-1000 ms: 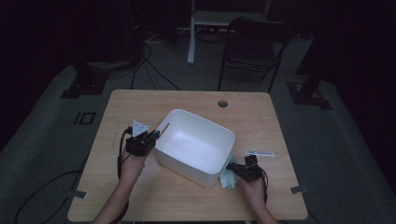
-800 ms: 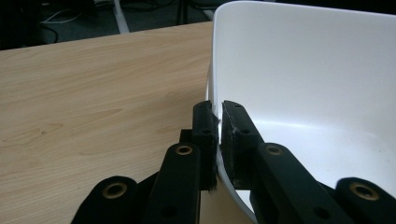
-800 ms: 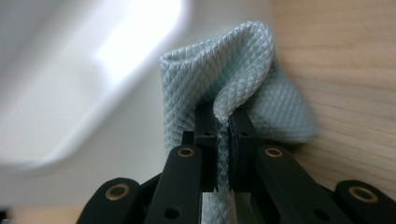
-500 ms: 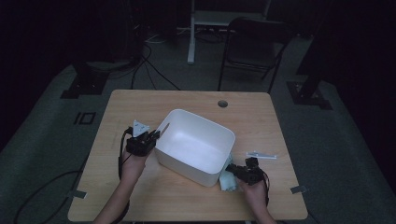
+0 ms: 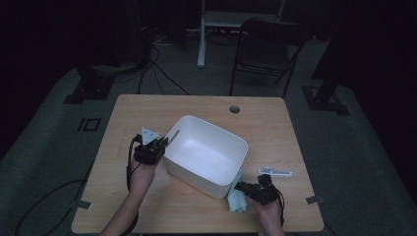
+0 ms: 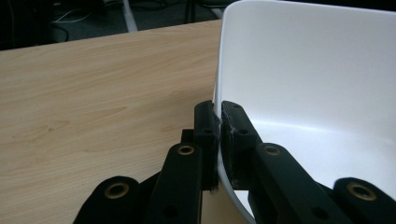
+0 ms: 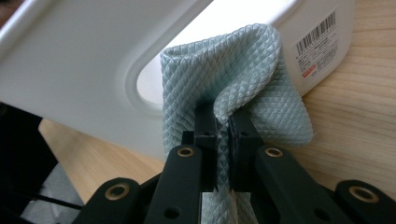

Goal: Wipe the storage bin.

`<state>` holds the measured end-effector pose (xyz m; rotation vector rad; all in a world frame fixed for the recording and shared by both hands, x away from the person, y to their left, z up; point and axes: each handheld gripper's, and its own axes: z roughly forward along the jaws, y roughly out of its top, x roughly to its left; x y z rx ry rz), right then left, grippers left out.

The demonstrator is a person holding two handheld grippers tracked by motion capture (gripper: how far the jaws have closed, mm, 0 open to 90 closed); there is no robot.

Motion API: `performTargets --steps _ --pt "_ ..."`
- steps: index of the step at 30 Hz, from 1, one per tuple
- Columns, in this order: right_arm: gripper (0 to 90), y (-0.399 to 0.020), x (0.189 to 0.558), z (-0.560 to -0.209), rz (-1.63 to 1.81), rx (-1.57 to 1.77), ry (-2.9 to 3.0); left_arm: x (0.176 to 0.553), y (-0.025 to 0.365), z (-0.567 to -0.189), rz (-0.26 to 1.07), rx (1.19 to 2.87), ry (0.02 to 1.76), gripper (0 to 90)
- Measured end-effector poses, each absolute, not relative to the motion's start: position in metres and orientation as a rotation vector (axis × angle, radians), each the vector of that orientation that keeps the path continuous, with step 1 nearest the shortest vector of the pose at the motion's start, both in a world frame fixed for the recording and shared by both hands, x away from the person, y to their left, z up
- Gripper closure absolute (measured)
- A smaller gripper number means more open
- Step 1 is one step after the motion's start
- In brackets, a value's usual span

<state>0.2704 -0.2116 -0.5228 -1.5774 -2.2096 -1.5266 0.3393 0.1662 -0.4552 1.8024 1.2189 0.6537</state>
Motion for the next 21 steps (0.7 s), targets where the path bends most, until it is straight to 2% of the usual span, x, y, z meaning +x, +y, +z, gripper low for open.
performTargets --steps 7,9,21 --pt "84.3 -0.208 0.283 -0.551 -1.400 -1.652 -2.214 0.338 0.166 -0.455 0.669 1.799 1.230 84.7" --pt "84.3 -0.208 0.283 -0.550 -1.394 -1.656 -2.212 0.338 0.165 -0.455 0.678 1.795 1.237 84.9" --pt "84.0 -0.208 0.226 -0.484 -1.704 -1.440 -2.174 0.337 0.163 -0.455 0.693 1.811 1.230 84.8"
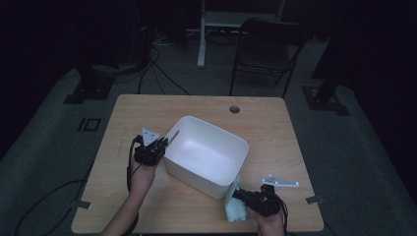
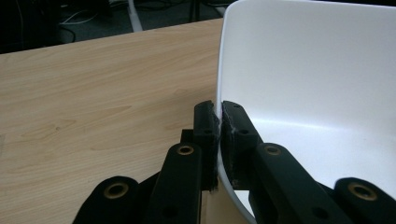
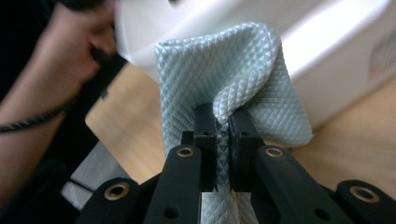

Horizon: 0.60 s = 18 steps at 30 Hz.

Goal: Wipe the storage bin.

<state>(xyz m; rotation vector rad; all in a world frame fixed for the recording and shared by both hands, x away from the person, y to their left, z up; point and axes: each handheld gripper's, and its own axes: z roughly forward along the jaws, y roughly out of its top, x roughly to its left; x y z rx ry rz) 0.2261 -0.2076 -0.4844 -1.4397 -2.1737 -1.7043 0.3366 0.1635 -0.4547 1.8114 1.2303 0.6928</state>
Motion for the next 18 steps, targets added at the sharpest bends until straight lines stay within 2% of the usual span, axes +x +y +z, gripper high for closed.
performTargets --steps 5,18 --pt "84.0 -0.206 0.226 -0.459 -1.821 -1.412 -2.235 0.337 0.164 -0.455 0.682 1.809 1.222 84.7" --pt "84.1 -0.204 0.228 -0.473 -1.865 -1.443 -2.264 0.339 0.166 -0.454 0.660 1.814 1.216 84.7"
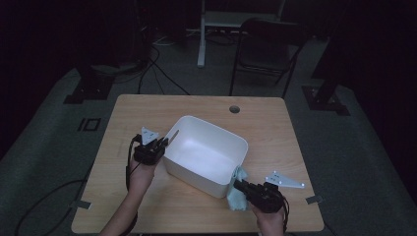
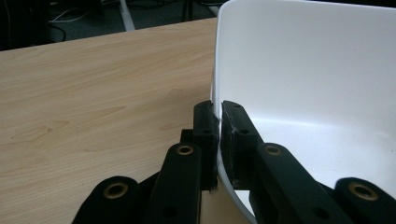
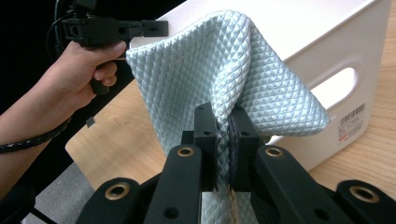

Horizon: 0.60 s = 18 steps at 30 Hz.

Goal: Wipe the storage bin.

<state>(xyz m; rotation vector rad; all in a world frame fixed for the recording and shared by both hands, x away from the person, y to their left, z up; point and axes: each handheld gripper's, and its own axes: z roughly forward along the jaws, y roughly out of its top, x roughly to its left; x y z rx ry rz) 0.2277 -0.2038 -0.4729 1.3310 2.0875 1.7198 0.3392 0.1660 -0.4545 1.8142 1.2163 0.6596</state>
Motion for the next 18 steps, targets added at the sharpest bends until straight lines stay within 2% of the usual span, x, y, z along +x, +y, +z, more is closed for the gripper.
performTargets --steps 6,11,18 --pt "84.2 -0.202 0.228 -0.477 1.670 1.320 2.067 0.341 0.167 -0.454 0.650 1.819 1.217 84.7" --pt "84.3 -0.205 0.241 -0.497 1.673 1.456 2.116 0.341 0.168 -0.454 0.647 1.824 1.209 84.6" --pt "84.4 -0.210 0.243 -0.474 1.732 1.380 2.034 0.342 0.167 -0.454 0.642 1.830 1.203 84.7"
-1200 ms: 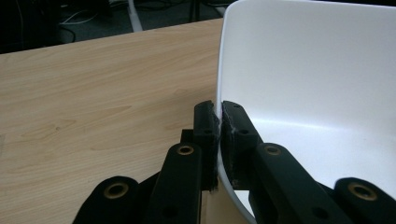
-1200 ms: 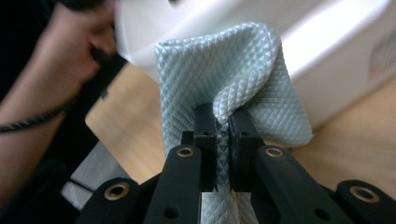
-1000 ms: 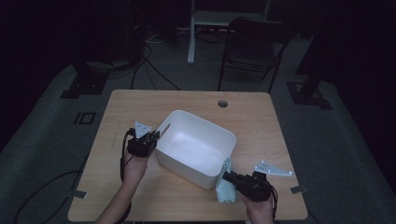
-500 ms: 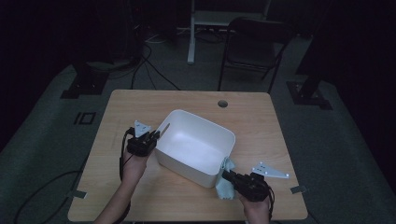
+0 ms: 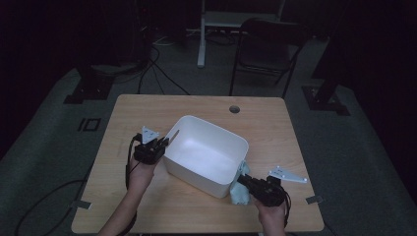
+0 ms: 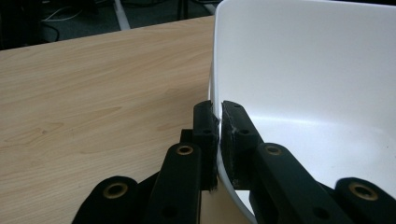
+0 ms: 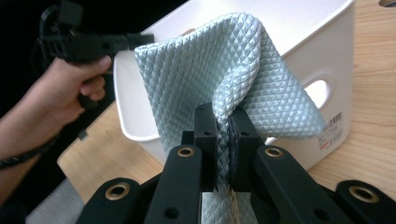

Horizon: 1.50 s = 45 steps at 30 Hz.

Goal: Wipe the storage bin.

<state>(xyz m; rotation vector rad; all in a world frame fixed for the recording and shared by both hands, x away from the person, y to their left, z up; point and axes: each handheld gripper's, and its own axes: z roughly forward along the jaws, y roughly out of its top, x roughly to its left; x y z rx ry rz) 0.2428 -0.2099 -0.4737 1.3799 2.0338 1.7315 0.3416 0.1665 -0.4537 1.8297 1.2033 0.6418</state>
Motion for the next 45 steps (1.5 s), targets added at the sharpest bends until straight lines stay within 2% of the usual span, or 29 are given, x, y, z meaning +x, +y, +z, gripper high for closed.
performTargets --steps 9,14,20,26,31,39,45 --pt "84.4 -0.209 0.249 -0.491 1.687 1.449 2.054 0.342 0.167 -0.453 0.647 1.837 1.201 84.4" --pt "84.3 -0.217 0.259 -0.477 1.712 1.439 2.013 0.342 0.167 -0.453 0.638 1.839 1.195 84.2" --pt "84.4 -0.216 0.268 -0.489 1.691 1.489 2.043 0.343 0.167 -0.453 0.646 1.842 1.195 84.0" --pt "84.4 -0.223 0.276 -0.480 1.705 1.470 2.018 0.343 0.166 -0.453 0.640 1.852 1.182 83.9" --pt "84.4 -0.220 0.279 -0.494 1.668 1.513 2.037 0.344 0.166 -0.453 0.641 1.848 1.186 84.0" --pt "84.4 -0.229 0.296 -0.479 1.665 1.506 1.989 0.344 0.165 -0.453 0.638 1.858 1.179 83.9" --pt "84.4 -0.230 0.302 -0.493 1.650 1.553 2.005 0.344 0.165 -0.453 0.639 1.854 1.183 83.7"
